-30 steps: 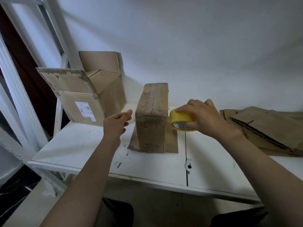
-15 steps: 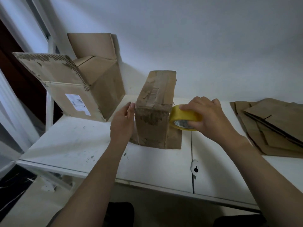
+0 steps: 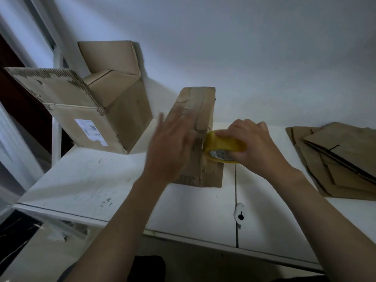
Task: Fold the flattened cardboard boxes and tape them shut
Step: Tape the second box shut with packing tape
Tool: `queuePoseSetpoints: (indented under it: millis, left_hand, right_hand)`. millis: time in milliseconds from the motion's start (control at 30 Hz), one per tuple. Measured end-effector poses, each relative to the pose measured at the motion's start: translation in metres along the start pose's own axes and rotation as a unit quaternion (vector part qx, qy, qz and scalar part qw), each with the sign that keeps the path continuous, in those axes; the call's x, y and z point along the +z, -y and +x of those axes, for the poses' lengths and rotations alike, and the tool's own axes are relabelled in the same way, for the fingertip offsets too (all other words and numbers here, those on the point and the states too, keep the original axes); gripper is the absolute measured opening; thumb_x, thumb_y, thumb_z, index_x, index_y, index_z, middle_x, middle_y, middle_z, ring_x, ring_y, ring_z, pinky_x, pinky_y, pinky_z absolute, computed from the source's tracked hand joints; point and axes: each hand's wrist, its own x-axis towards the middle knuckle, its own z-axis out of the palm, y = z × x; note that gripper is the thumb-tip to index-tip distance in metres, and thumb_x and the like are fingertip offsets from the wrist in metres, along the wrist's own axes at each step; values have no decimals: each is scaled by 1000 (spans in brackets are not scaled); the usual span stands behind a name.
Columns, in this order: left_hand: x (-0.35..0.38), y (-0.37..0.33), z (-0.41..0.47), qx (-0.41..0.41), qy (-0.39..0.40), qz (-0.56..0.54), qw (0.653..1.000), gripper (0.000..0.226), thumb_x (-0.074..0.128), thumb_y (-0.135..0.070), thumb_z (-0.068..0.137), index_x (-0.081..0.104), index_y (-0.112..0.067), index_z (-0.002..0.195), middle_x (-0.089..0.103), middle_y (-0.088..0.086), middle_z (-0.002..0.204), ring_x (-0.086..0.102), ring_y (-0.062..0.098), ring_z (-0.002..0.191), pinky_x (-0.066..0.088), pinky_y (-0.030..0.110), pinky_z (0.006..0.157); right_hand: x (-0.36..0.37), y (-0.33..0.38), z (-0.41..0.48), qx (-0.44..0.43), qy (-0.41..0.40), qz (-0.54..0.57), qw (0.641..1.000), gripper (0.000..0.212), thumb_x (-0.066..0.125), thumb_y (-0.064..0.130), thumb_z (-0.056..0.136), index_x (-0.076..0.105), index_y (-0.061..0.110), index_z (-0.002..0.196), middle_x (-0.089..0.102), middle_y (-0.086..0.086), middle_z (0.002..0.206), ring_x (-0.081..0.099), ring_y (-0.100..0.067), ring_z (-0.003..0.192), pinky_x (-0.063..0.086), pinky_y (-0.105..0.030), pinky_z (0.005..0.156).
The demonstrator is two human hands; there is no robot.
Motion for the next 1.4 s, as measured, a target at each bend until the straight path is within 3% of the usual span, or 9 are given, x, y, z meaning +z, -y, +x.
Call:
queuePoseSetpoints:
  millis: [133,400,533,667,800,967,1133,1267,1400]
  left_hand:
    - [10,-25,5,27,190,117,974,95,-14,-67,91,29,-12,156,27,4,163,12,15,154,3,44,126]
    - [9,1,53,-86,308,136,938,107,-9,-81,78,4,-14,160,0,3,168,-6,15,154,-5,47,125]
    - [-6,24,62,-97,296,91,946,89,0,-72,87,6,-22,160,-2,-2,168,-7,12,153,1,51,124]
    - [-13,40,45,-178,207,-211,939,44,21,-57,103,25,-48,146,29,-22,155,24,-15,138,21,22,119]
    - [1,42,29,-295,113,-353,881,69,35,-78,92,49,-35,145,58,-7,142,53,10,131,39,42,115]
    - [-12,27,20,-253,149,-316,902,64,33,-76,93,41,-45,148,53,-12,145,49,10,134,35,44,116]
    - [-13,10,27,-173,150,48,972,82,21,-75,92,21,-29,159,-2,1,168,1,27,154,15,54,121]
    - [-3,-5,28,-126,156,80,977,98,19,-84,80,32,-24,155,21,-6,165,7,14,154,21,49,122]
    - [-1,-4,30,-146,203,59,967,121,34,-93,60,25,-21,157,18,-8,166,5,10,153,22,45,120]
  right_hand:
    - [3,-1,1,3,2,7,1000,46,84,34,79,67,30,121,51,16,101,46,-11,93,20,-31,80]
    - [-5,-1,1,15,14,8,1000,47,87,29,75,68,27,118,60,9,103,54,-17,95,27,-35,82]
    - [-3,-2,2,11,21,18,1000,51,86,32,77,65,31,124,61,9,107,51,-14,97,25,-34,83]
    - [0,-9,1,22,23,45,998,51,86,30,76,65,34,122,58,12,107,52,-15,100,25,-33,85]
    - [10,-12,-5,33,-20,174,984,49,87,31,75,60,45,114,56,17,104,51,-10,99,37,-39,82]
    - [2,-15,-7,19,-36,247,968,49,83,22,70,66,43,110,59,14,100,58,-10,99,48,-36,77]
    - [-8,-18,-5,19,11,203,979,47,77,32,70,62,43,113,56,26,103,54,-3,101,37,-27,83]
    - [-4,-18,-6,16,27,168,985,47,75,37,70,58,49,113,54,31,99,50,3,100,32,-24,85]
    - [2,-22,-9,12,14,167,986,49,77,32,71,58,49,113,55,29,98,49,2,96,31,-25,84]
